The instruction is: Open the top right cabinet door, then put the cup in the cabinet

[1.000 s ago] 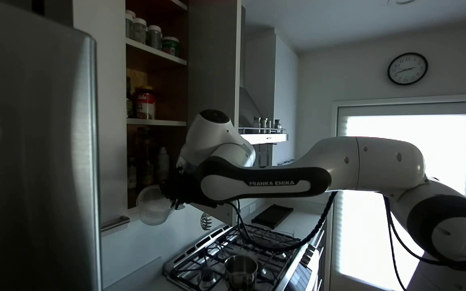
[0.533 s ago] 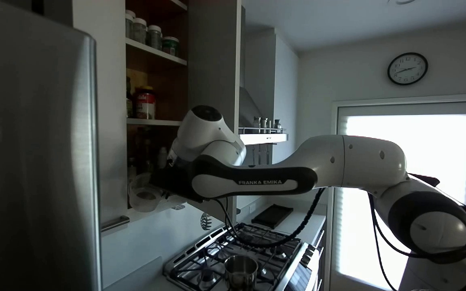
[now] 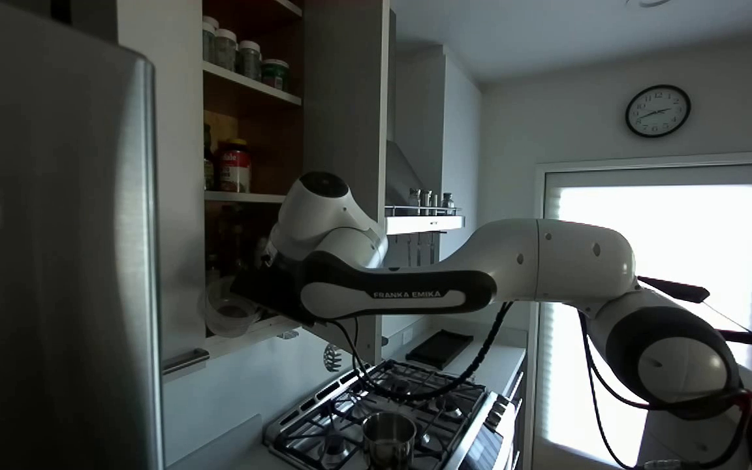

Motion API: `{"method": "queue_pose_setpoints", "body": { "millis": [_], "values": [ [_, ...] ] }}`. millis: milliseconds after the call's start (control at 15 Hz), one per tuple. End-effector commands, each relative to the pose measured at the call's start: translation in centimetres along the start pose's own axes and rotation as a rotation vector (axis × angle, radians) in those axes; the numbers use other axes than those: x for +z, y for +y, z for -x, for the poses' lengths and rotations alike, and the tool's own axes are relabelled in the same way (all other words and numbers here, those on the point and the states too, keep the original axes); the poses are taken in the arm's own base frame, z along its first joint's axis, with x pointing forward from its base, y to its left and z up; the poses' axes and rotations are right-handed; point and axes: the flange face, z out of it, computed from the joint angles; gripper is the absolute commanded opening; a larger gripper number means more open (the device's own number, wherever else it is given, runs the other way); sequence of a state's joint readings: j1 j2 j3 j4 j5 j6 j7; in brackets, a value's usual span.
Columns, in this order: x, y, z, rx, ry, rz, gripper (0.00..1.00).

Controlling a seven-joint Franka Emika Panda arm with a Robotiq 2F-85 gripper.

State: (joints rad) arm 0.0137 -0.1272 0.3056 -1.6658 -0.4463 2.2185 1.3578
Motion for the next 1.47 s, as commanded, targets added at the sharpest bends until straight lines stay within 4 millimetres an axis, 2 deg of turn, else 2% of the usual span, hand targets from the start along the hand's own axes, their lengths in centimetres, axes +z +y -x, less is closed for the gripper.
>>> {"method": "queue_pose_setpoints", "body": {
  "millis": [0, 67, 467, 1400],
  "values": [
    [-0.1, -0.1, -0.1, 0.001, 0.000, 0.000, 0.09],
    [-0.1, -0.1, -0.1, 0.001, 0.001, -0.001, 0.02],
    [0.5, -1.1, -1.9, 0.022, 0.009, 0.011, 0.02],
    [5.2, -4.0, -4.6, 0.083, -0.014, 0.095, 0.02]
  ]
}}
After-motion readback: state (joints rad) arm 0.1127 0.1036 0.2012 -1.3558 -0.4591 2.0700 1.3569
